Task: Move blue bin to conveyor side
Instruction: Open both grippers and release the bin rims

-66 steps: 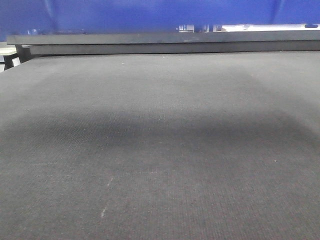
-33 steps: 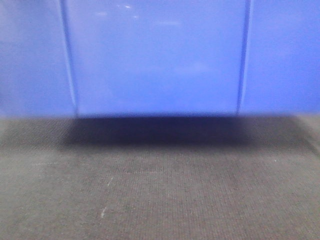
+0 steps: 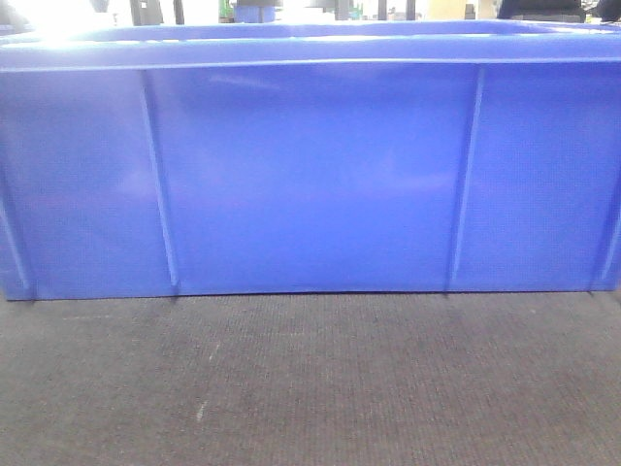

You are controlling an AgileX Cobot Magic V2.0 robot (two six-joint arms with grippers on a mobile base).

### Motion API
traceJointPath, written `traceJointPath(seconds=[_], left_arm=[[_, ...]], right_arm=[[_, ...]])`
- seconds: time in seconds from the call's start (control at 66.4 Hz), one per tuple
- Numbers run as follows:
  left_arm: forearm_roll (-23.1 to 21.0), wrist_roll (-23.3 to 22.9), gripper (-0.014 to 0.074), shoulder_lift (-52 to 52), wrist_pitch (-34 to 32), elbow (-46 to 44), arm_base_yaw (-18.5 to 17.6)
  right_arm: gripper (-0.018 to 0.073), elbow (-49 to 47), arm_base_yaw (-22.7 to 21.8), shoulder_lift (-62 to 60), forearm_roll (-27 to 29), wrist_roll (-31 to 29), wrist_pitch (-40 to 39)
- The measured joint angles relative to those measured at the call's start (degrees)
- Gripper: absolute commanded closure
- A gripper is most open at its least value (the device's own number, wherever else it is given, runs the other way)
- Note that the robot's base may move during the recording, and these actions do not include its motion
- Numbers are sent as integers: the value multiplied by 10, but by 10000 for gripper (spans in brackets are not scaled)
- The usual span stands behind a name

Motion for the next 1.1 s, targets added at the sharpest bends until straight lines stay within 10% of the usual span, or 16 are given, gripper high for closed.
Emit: traceJointPath(seconds=[0.271,0.512,0.693,1.099], left_arm=[[1,2,8,-75,31,0,0],[2,3,356,-225,9,93,0],[4,4,627,-348,-54,258,0],[10,5,613,-617,-202,574,0]], right_arm=[[119,0,0,-76,0,-1,21],[660,76,0,-209,-11,-2,21],[632,215,0,-319,-19,-2,-24],[632,628,0,-638,-21,-50,-241]])
